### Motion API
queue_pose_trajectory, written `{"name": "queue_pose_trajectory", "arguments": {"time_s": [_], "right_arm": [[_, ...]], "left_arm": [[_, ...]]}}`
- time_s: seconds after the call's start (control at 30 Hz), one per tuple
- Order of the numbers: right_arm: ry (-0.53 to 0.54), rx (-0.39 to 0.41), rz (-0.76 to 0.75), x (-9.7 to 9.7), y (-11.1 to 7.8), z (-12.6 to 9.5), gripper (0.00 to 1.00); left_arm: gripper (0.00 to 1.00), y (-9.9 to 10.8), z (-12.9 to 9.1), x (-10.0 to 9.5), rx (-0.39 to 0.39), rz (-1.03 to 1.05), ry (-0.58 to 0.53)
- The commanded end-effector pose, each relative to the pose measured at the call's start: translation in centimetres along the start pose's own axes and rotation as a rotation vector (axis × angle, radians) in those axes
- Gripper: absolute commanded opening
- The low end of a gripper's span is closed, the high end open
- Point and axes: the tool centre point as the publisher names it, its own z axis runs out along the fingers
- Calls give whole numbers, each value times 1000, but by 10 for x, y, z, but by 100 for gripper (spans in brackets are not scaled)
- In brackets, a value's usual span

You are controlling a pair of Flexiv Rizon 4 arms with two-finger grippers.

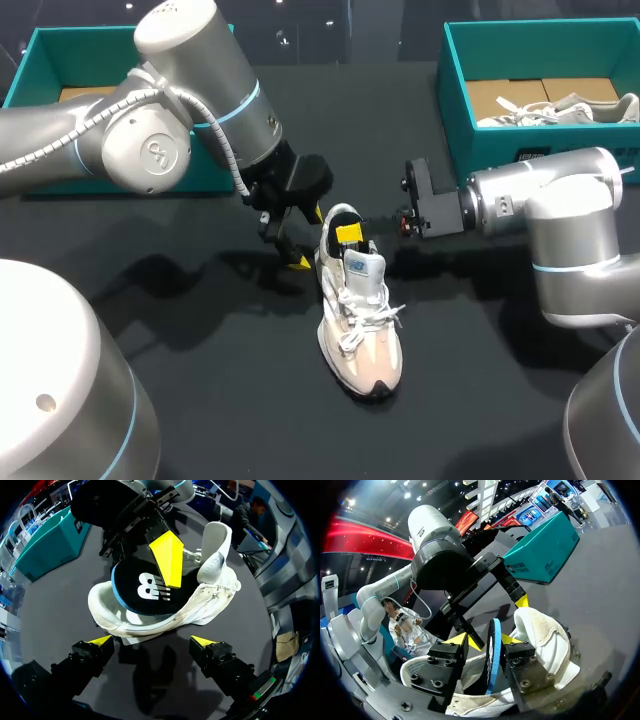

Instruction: Take the shoe out of the shoebox, open the shoe tongue, remove and reinsert the insole, then place the shoe into the shoebox

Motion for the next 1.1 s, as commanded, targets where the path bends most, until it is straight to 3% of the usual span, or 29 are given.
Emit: {"name": "queue_pose_trajectory", "arguments": {"time_s": [0.03,0.13,0.17,0.2,0.23,0.57,0.73,0.9,1.1], "right_arm": [[9,25,5,-8,9,1,36],[16,34,16,-15,11,4,28],[18,36,20,-17,11,5,20],[16,37,26,-19,11,6,5],[14,39,33,-21,9,6,0],[-6,9,119,-14,-33,1,0],[-40,0,105,-3,-33,-1,0],[-56,-4,48,3,-16,-4,41],[-71,6,15,0,-2,-4,47]], "left_arm": [[100,1,-1,1,-1,1,-1],[100,1,-1,1,-1,1,-1],[100,1,-1,1,-1,1,-1],[100,1,-1,1,-1,1,-1],[100,1,-1,1,-1,1,-1],[100,1,-1,1,-1,1,-1],[100,1,-1,1,-1,1,-1],[100,1,-1,1,-1,1,-1],[100,1,-9,5,2,18,-3]]}}
